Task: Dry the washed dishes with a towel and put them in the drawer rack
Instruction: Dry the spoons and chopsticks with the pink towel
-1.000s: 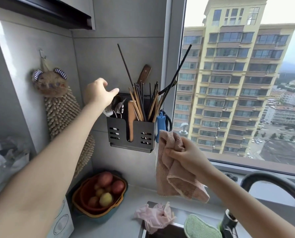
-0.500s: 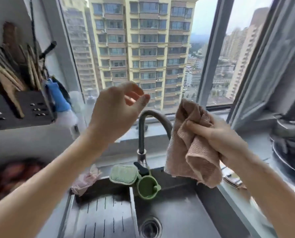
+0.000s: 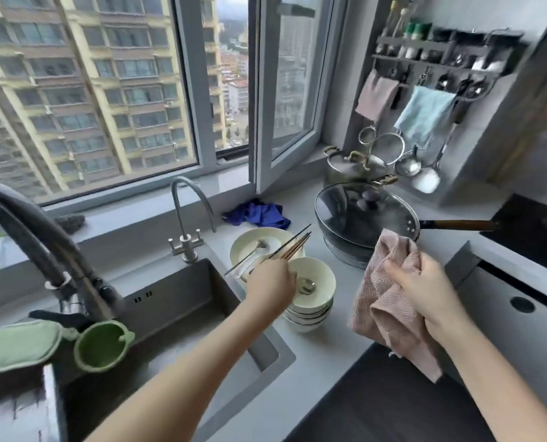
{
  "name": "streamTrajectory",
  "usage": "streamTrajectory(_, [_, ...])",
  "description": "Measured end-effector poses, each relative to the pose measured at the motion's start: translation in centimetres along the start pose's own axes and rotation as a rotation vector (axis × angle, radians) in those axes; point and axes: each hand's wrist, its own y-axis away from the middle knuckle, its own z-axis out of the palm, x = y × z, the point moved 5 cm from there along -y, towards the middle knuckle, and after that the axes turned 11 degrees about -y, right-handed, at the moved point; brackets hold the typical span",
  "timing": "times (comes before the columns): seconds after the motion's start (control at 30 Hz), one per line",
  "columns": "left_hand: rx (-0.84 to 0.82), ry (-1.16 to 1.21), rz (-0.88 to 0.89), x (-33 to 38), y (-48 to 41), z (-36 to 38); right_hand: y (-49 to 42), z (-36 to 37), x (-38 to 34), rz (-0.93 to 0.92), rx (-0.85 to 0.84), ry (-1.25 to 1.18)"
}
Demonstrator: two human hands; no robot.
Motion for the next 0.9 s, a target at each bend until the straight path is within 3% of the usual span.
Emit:
streamTrajectory(0.1, [-0.216,-0.180,-0.023,1.0,-1.3,4.6,-1.3,-1.6,2.7,0.041,0.004,0.020])
streamTrajectory(0.17, [-0.287,-0.170,-0.082,0.8,-1.7,6.5,-1.9,-2.0,4.1,0.066,-0.017,0.023])
streamTrajectory(0.3, [-0.258,-0.056,-0.166,-0.3,-2.6,7.3,-2.7,-1.7,6.0,0.090,-0.057,0.007])
streamTrajectory(0.6, [-0.247,0.584,-0.275,-3.1,0.4,4.4,-3.1,1.1,5.4,0.050,-0.076,-0.031])
streamTrajectory(0.73, [-0.224,0.596,-0.264,-4.8,3.3,1.7,-2.2,4.1,3.7,0.058,-0.143,-0.121])
streamTrajectory(0.9, [-0.202,0.551,-0.260,-7.6,6.6,-1.3,1.8,12.5,3.3,0.149,-0.365,-0.230])
